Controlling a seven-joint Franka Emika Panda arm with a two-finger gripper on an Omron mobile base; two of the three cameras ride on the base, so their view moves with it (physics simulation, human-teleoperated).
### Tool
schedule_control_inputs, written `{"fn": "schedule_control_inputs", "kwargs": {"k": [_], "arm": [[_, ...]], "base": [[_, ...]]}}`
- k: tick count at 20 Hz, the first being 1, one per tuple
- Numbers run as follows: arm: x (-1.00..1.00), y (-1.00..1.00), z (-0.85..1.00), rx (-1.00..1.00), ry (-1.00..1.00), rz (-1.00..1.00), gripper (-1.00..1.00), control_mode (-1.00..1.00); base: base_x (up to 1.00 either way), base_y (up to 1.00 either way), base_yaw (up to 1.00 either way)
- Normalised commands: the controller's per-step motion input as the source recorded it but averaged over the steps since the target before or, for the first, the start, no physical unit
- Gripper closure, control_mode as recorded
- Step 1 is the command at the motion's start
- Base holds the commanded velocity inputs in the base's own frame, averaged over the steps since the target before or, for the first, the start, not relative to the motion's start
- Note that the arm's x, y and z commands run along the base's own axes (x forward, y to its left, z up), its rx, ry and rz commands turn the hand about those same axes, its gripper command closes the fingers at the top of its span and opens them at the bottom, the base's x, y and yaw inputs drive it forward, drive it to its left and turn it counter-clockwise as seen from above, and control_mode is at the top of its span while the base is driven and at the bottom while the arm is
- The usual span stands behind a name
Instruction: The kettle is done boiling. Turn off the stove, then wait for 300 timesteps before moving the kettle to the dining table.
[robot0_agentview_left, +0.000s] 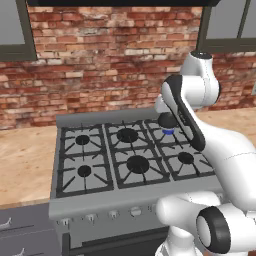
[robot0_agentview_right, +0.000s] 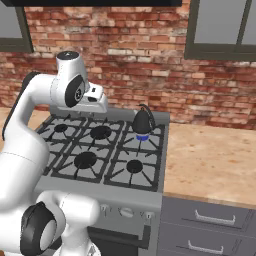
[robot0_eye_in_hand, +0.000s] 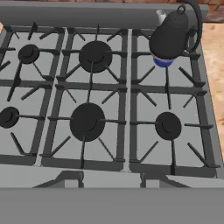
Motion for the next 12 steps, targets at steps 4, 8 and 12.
{"fn": "schedule_control_inputs", "kwargs": {"k": [4, 8, 12], "arm": [[0.00, 0.02, 0.00, 0.00, 0.00, 0.00, -1.00, 1.00], [0.00, 0.00, 0.00, 0.00, 0.00, 0.00, -1.00, 1.00], [0.00, 0.00, 0.00, 0.00, 0.00, 0.00, -1.00, 1.00]], "base": [[0.00, 0.22, 0.00], [0.00, 0.40, 0.00], [-0.01, 0.36, 0.00]]}}
